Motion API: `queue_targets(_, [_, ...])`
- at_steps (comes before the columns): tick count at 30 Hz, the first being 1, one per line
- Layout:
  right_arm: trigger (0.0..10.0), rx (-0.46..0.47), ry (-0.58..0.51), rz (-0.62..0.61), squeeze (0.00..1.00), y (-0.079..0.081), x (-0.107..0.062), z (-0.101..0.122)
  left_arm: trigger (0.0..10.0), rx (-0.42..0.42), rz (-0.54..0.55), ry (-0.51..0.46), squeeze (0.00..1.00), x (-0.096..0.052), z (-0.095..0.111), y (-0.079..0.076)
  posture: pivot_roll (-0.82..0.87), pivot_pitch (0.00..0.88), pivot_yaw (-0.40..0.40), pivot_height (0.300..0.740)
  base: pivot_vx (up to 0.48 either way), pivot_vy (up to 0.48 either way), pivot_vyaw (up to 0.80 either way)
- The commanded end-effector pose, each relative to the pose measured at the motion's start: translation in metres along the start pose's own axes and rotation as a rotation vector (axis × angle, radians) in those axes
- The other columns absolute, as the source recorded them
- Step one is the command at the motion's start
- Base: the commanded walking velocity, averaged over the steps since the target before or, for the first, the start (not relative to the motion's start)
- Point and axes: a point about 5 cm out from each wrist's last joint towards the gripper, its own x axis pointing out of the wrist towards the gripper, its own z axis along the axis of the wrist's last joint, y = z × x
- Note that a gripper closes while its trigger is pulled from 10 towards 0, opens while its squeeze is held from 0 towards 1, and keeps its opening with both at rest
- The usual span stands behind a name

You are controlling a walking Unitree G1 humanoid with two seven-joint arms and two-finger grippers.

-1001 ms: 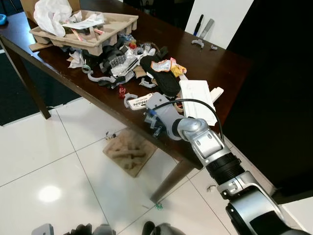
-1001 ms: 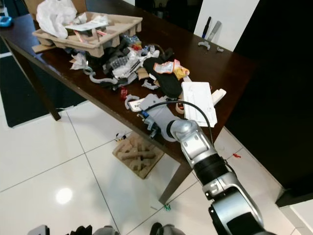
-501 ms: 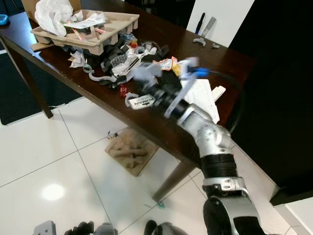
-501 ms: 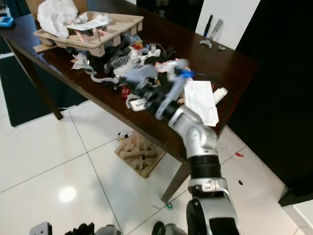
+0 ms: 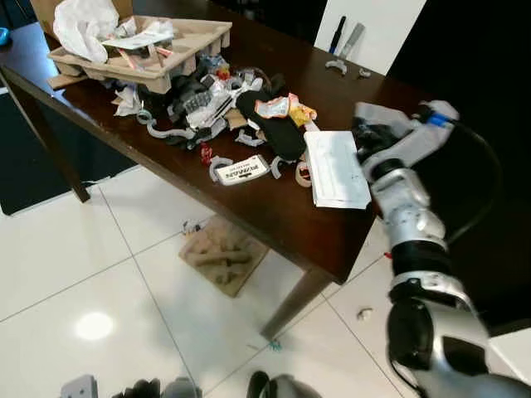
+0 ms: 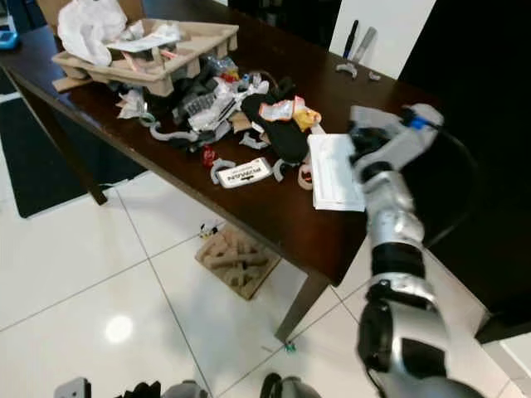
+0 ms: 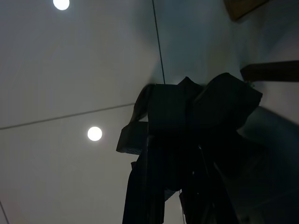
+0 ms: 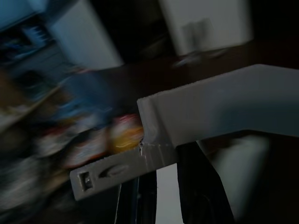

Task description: Picking trash to rubbish bin

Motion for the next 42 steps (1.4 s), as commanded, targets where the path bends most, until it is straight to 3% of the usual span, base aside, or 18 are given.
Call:
queue_targets(1, [0.0,-0.09,-0.006,-0.169,0.0,-0.032,-0.005,0.006,10.0,-0.009,0.009,0.075,0.0,-0.007,-0.02,0.001,0.26,0.164,-0.091,0.74,0.0,0.0,0.0])
queue_targets(2, [0.0,-0.196,0.007,-0.26,0.0,-0.051,-0.01,0.009,10.0,-0.011,0.013,0.08,0.0,-0.007,-0.021,0.001,0.26,0.165,-0.094,0.74,0.0,0.0,0.0])
queue_targets(3, [0.0,-0.196,0.007,-0.26,0.0,-0.051,-0.01,0.009,10.0,-0.011,0.013,0.08,0.0,-0.007,-0.021,0.001,0.26,0.165,-0.094,0.74,0.0,0.0,0.0])
queue_targets(5, [0.7,-0.322,0.073,-0.403,0.0,-0.087,-0.025,0.006,10.0,-0.016,0.021,0.089,0.0,-0.008,-0.024,0.001,0.26,0.166,-0.097,0.74,0.0,0.0,0.0])
queue_targets(6, [10.0,-0.368,0.126,-0.481,0.0,-0.107,-0.038,0.0,10.0,-0.02,0.025,0.094,0.0,-0.009,-0.026,0.001,0.26,0.17,-0.098,0.74,0.0,0.0,0.0])
queue_targets(8, [10.0,-0.407,0.189,-0.561,0.0,-0.128,-0.054,-0.007,10.0,-0.024,0.03,0.102,0.0,-0.01,-0.029,0.001,0.25,0.172,-0.1,0.74,0.0,0.0,0.0])
queue_targets(12, [10.0,-0.434,0.237,-0.628,0.0,-0.144,-0.069,-0.015,10.0,-0.026,0.034,0.112,0.0,-0.01,-0.031,0.001,0.26,0.174,-0.102,0.74,0.0,0.0,0.0])
queue_targets(15, [10.0,-0.514,0.419,-0.791,0.0,-0.187,-0.127,-0.044,10.0,-0.032,0.044,0.137,0.0,-0.014,-0.038,0.002,0.25,0.181,-0.103,0.74,0.0,0.0,0.0])
queue_targets(17, [10.0,-0.546,0.478,-0.822,0.0,-0.195,-0.144,-0.053,10.0,-0.034,0.047,0.143,0.0,-0.015,-0.04,0.003,0.25,0.181,-0.103,0.74,0.0,0.0,0.0])
queue_targets(18, [10.0,-0.573,0.589,-0.86,0.0,-0.205,-0.172,-0.07,10.0,-0.036,0.056,0.157,0.0,-0.017,-0.044,0.004,0.25,0.179,-0.104,0.74,0.0,0.0,0.0])
queue_targets(19, [10.0,-0.573,0.589,-0.86,0.0,-0.205,-0.172,-0.07,10.0,-0.036,0.056,0.157,0.0,-0.017,-0.044,0.004,0.25,0.179,-0.104,0.74,0.0,0.0,0.0])
queue_targets(21, [10.0,-0.594,0.806,-0.873,0.0,-0.211,-0.222,-0.107,10.0,-0.041,0.071,0.177,0.0,-0.02,-0.048,0.007,0.25,0.172,-0.105,0.74,0.0,0.0,0.0])
queue_targets(22, [10.0,-0.594,0.806,-0.873,0.0,-0.211,-0.222,-0.107,10.0,-0.041,0.071,0.177,0.0,-0.02,-0.048,0.007,0.25,0.172,-0.105,0.74,0.0,0.0,0.0])
queue_targets(24, [10.0,-0.581,1.022,-0.823,0.0,-0.203,-0.268,-0.145,10.0,-0.041,0.082,0.184,0.0,-0.021,-0.049,0.009,0.25,0.172,-0.105,0.74,0.0,0.0,0.0])
queue_targets(25, [10.0,-0.581,1.022,-0.823,0.0,-0.203,-0.268,-0.145,10.0,-0.041,0.082,0.184,0.0,-0.021,-0.049,0.009,0.25,0.172,-0.105,0.74,0.0,0.0,0.0])
queue_targets(27, [10.0,-0.596,1.199,-0.715,0.0,-0.187,-0.301,-0.175,10.0,-0.038,0.089,0.186,0.0,-0.02,-0.048,0.009,0.25,0.161,-0.11,0.74,0.0,0.0,0.0])
queue_targets(36, [10.0,-0.645,1.362,-0.503,0.0,-0.162,-0.321,-0.204,10.0,-0.024,0.089,0.187,0.0,-0.018,-0.044,0.008,0.26,0.136,-0.108,0.74,-0.189,0.0,0.0])
queue_targets(42, [10.0,-0.741,1.364,-0.305,0.0,-0.147,-0.296,-0.212,10.0,-0.007,0.087,0.198,0.0,-0.016,-0.042,0.009,0.25,0.126,-0.106,0.74,-0.305,0.0,0.0])
